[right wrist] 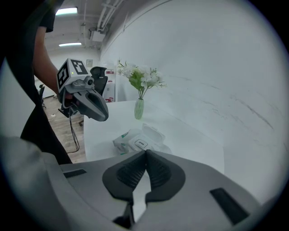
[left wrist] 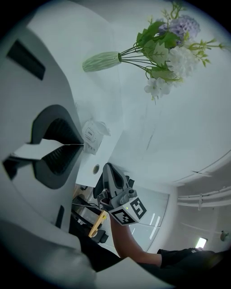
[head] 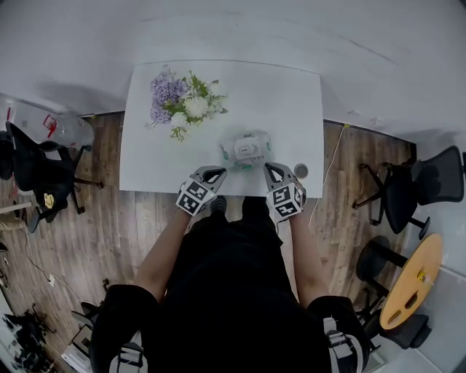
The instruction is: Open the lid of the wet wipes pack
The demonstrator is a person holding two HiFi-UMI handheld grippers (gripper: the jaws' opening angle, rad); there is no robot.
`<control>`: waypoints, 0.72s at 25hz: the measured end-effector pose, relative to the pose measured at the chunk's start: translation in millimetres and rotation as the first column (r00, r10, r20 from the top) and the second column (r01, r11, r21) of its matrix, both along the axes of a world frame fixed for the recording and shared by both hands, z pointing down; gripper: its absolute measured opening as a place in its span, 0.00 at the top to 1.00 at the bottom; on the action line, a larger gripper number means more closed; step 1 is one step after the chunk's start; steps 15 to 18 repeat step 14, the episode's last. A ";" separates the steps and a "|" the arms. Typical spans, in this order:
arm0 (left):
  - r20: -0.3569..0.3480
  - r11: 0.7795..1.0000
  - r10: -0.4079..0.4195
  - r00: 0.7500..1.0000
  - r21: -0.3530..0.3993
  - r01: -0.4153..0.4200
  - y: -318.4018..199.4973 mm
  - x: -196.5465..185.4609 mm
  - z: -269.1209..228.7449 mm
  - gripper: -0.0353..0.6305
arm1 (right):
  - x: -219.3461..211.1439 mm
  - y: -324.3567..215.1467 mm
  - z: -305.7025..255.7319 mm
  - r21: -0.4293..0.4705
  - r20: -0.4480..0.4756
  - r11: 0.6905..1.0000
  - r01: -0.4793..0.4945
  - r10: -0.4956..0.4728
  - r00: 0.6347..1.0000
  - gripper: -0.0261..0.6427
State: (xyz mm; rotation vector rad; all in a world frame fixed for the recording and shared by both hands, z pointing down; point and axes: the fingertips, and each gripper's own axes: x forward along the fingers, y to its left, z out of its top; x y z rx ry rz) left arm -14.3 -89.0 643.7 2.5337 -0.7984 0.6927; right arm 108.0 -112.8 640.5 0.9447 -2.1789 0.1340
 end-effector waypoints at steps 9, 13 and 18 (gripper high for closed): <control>-0.001 0.998 0.061 0.998 0.027 -0.061 23.3 -17.8 -8.1 0.91 | -6.7 43.3 1.6 -0.001 0.003 0.997 -0.078 0.078 0.997 0.94; -0.002 0.998 0.061 0.998 0.027 -0.061 34.4 -28.8 -8.5 0.91 | -13.3 59.5 1.2 -0.004 0.004 0.995 -0.095 0.095 0.995 0.94; -0.001 0.998 0.059 0.998 0.026 -0.059 37.3 -31.9 -8.1 0.91 | -15.1 63.3 1.6 -0.006 0.004 0.995 -0.097 0.097 0.995 0.94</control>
